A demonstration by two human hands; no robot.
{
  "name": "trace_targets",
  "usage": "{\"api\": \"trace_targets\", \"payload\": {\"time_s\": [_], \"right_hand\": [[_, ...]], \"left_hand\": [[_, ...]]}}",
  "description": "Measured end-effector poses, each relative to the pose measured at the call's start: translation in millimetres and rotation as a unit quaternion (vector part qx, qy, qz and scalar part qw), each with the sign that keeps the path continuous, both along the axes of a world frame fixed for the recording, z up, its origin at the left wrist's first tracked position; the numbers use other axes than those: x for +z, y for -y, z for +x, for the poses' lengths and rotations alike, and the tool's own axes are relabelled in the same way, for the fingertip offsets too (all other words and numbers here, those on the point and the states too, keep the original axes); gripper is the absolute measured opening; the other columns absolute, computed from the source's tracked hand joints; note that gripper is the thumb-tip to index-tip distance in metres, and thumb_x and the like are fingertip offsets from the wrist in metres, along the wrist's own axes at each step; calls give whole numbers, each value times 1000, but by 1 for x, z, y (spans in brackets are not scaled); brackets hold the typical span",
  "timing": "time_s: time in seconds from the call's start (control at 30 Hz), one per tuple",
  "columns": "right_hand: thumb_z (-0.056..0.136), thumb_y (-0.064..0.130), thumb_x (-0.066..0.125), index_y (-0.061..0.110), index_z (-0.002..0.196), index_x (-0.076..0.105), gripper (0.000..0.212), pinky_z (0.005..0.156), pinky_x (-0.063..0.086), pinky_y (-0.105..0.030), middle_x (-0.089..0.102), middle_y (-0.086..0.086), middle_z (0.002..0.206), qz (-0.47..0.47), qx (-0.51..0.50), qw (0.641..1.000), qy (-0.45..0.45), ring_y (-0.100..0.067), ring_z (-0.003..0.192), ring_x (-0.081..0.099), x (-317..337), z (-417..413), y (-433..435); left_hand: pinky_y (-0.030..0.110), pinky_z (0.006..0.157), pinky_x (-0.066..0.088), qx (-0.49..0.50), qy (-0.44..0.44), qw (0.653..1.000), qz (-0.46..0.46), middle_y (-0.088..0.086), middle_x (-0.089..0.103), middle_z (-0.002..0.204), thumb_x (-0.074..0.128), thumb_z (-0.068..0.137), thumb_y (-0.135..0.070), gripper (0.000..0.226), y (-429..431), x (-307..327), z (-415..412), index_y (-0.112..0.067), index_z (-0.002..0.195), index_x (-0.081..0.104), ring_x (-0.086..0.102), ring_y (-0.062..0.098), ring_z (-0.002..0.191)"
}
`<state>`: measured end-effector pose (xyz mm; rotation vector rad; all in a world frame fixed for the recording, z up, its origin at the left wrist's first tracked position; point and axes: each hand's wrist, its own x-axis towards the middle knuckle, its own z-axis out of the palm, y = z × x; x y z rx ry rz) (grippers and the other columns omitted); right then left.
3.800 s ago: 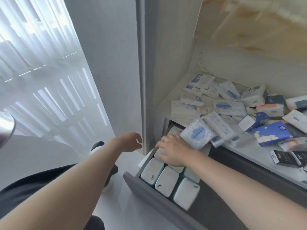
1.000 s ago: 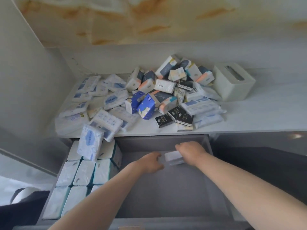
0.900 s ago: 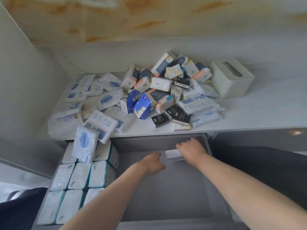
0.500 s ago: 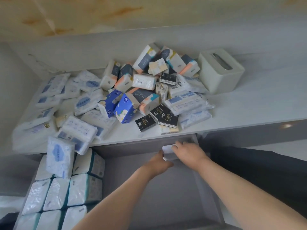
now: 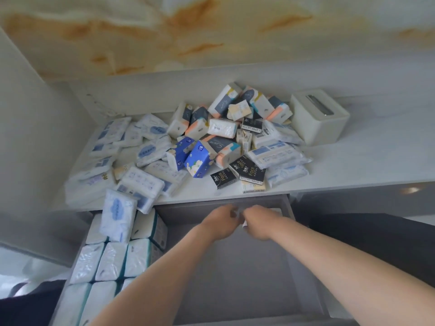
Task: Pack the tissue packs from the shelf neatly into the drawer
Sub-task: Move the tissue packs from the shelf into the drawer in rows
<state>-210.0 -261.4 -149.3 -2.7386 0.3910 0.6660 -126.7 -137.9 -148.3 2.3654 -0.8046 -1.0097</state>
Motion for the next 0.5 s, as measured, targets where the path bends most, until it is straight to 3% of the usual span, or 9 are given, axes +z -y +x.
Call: {"api": "trace_targets", "payload": {"time_s": [0.07,0.17,0.3,0.43,0.5], "right_hand": [[90,24,55,21,103,67,18,83,53,-37,69,-8,108,57,-10,996,64,-30,101,65,22,17,-22],[85,18,54,24,93,67,16,81,52,-36,69,-5,104,113,-19,985,131,-27,97,63,52,44,-59],[87,17,50,23,101,69,25,85,51,-37,68,-2,111,102,-8,971,215,-25,105,61,75,79,-109],[92,21,53,24,117,63,27,90,46,-33,60,1,123,85,-5,960,266,-22,114,56,82,117,-145],[94,30,54,24,130,55,36,93,43,-35,53,-1,132,44,9,965,258,-24,121,51,84,133,-157]], "left_hand": [[28,89,49,3,53,998,-29,-8,67,108,51,87,-21,23,-21,20,9,-27,105,64,61,15,102],[25,75,39,38,137,987,-70,-4,65,99,48,91,-16,20,-66,50,22,-24,101,64,55,16,90],[25,73,42,106,231,960,-116,-3,67,93,51,90,-16,24,-131,70,47,-24,103,69,60,18,87],[35,81,49,150,324,930,-88,7,65,107,51,88,-7,27,-189,68,84,-13,109,68,61,28,99],[36,86,47,187,328,924,-63,10,57,117,54,87,-8,32,-213,60,99,-10,118,60,55,29,106]]}}
